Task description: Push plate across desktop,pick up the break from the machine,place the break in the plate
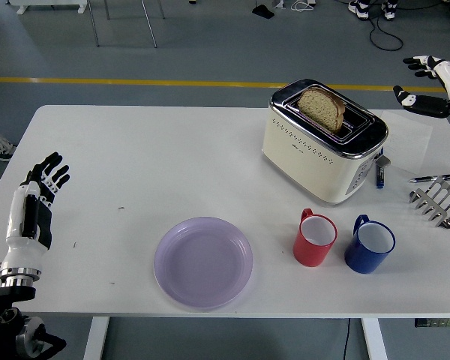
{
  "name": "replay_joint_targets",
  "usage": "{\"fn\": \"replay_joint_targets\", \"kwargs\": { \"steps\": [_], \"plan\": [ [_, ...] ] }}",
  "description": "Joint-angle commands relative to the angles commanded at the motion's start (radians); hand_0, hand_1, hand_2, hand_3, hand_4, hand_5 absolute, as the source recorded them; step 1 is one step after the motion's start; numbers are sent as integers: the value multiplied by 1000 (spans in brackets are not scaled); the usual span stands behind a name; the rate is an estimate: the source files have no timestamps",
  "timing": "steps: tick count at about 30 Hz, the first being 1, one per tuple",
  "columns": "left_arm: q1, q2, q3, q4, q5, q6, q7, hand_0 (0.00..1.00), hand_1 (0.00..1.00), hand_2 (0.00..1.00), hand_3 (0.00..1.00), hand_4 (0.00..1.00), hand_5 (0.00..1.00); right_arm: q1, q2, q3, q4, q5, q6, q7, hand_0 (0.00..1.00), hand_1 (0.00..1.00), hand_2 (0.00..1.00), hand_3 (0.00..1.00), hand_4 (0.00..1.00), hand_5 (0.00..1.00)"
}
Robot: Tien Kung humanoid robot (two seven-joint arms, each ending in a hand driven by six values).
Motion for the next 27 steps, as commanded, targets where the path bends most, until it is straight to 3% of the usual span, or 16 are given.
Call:
{"fn": "replay_joint_targets", "kwargs": {
  "steps": [2,3,8,9,19,23,27],
  "plan": [
    [-3,-1,0,1,-1,6,4,808,828,883,836,540,998,61,27,-60,-37,-68,14,-37,935,861,898,910,778,311],
    [-4,-2,1,2,-2,8,5,811,830,887,841,544,998,86,34,-84,-48,-86,19,-46,939,877,919,934,823,351],
    [-11,-9,5,16,-9,11,4,811,830,887,841,544,998,188,98,-169,-96,-71,57,-71,939,877,919,934,823,351],
    [-14,-12,7,20,-10,12,3,811,829,887,839,545,998,212,122,-180,-110,-62,66,-74,930,870,920,929,851,394],
    [-19,-15,15,54,-23,29,-4,808,825,884,838,542,998,307,273,-210,-237,-23,107,-105,920,859,906,905,849,416],
    [-24,-12,33,66,-30,38,-1,809,823,882,836,540,998,347,346,-252,-362,-15,89,-131,911,844,879,890,849,424],
    [-33,-7,67,71,-34,39,-3,808,822,882,835,540,998,373,380,-280,-472,-31,81,-135,913,836,851,873,843,431]
  ]
}}
